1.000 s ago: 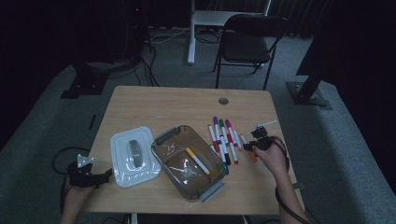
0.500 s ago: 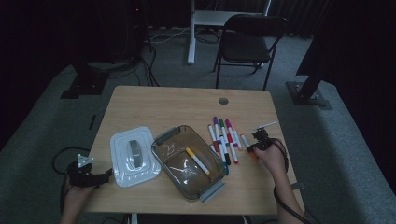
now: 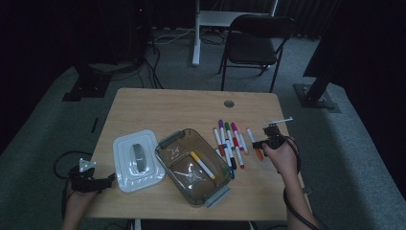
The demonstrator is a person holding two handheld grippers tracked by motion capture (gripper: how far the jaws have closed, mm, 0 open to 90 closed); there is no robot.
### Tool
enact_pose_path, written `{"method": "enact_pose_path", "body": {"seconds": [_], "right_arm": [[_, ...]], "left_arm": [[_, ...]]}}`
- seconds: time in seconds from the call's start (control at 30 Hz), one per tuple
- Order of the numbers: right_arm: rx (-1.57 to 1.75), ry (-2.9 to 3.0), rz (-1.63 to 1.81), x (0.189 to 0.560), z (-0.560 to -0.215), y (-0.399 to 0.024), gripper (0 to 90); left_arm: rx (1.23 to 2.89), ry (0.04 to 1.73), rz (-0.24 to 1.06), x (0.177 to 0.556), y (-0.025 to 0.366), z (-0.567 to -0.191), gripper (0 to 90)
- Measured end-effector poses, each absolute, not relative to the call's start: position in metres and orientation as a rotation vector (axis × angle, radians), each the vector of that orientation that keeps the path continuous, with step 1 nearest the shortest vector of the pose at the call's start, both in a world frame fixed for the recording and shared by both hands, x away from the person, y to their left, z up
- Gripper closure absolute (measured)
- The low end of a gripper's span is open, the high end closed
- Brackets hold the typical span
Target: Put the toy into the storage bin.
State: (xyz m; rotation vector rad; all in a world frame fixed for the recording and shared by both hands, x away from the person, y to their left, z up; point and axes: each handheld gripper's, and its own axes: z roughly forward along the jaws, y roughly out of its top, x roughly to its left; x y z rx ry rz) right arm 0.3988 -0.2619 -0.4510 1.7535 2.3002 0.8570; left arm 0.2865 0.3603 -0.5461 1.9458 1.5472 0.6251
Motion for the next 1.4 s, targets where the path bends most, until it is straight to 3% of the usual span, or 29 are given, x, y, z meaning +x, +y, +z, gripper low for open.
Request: {"method": "enact_pose_path", "body": {"seconds": [0.47, 0.73, 1.4], "right_arm": [[1.404, 2.37, 1.217, 0.358, -0.364, -0.199, 76.5], [1.233, 2.44, 1.275, 0.341, -0.339, -0.159, 76.5], [1.122, 2.695, 1.142, 0.338, -0.376, -0.071, 76.4]], "left_arm": [[1.946, 1.546, 0.627, 0.287, 0.36, -0.546, 0.7], [1.946, 1.548, 0.624, 0.287, 0.36, -0.546, 0.7], [1.944, 1.548, 0.624, 0.287, 0.36, -0.546, 0.7]]}}
